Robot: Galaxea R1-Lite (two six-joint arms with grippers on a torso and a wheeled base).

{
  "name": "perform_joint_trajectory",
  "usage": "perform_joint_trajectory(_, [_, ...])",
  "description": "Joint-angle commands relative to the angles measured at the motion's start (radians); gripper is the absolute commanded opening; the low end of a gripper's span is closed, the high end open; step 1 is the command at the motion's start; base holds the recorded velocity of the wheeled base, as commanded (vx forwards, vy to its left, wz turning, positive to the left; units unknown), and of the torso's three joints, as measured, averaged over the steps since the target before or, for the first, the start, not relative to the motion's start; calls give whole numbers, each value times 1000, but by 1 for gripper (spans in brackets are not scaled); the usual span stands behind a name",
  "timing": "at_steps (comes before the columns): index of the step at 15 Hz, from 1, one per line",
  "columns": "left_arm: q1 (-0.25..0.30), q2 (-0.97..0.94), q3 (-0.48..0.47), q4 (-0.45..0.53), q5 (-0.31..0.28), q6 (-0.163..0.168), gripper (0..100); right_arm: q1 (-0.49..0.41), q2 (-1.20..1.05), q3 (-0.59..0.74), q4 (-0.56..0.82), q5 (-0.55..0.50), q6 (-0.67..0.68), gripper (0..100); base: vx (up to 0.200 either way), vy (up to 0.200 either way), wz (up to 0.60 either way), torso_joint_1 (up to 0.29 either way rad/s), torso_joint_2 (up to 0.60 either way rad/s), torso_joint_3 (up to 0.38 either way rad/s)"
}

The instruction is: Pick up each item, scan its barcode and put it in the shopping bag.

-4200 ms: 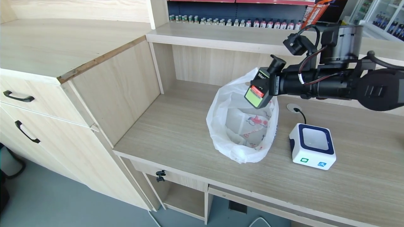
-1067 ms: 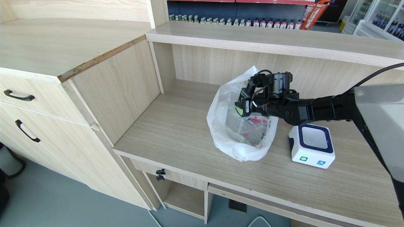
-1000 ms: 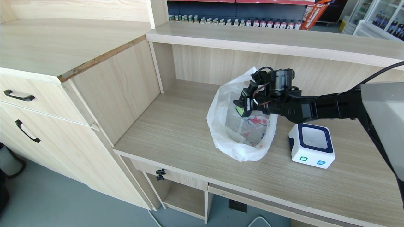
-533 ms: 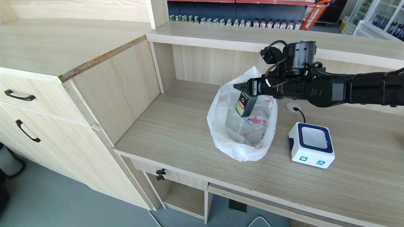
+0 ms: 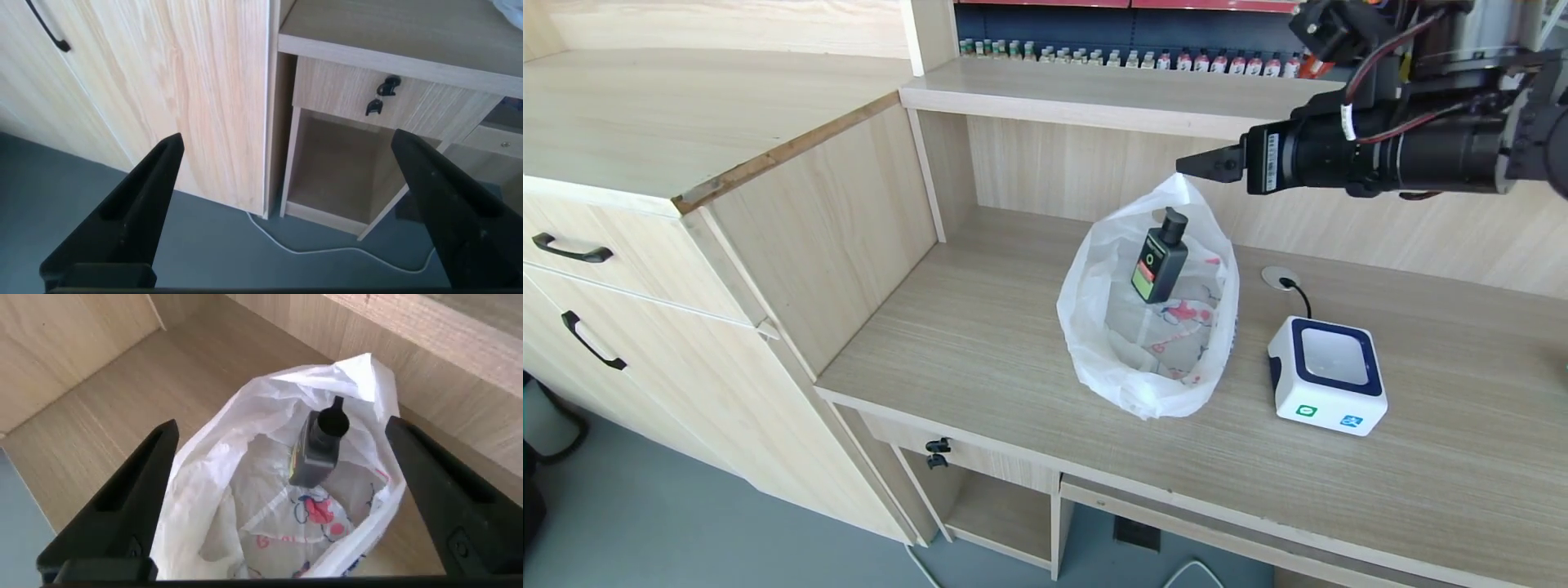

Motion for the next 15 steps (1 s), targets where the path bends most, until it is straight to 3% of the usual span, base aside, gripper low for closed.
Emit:
perform_joint_trajectory(1, [0,0,0,0,0,0,100,-103,-236,103,47,14,-116,100,0,0,-600,-7,2,2])
perform_joint_trajectory(5, [0,0,0,0,0,0,100,-233,-293,83,77,129,-212,100,0,0,-600,2,5,1])
perform_joint_trajectory(9, [0,0,0,0,0,0,100,-296,-279,90,193,113,-145,100,0,0,-600,2,2,4])
perform_joint_trajectory(13, [0,0,0,0,0,0,100,-388,-152,71,176,20,-74,100,0,0,-600,0,4,4])
perform_joint_trajectory(15, [0,0,0,0,0,0,100,-417,-43,8,196,21,2,100,0,0,0,0,0,0])
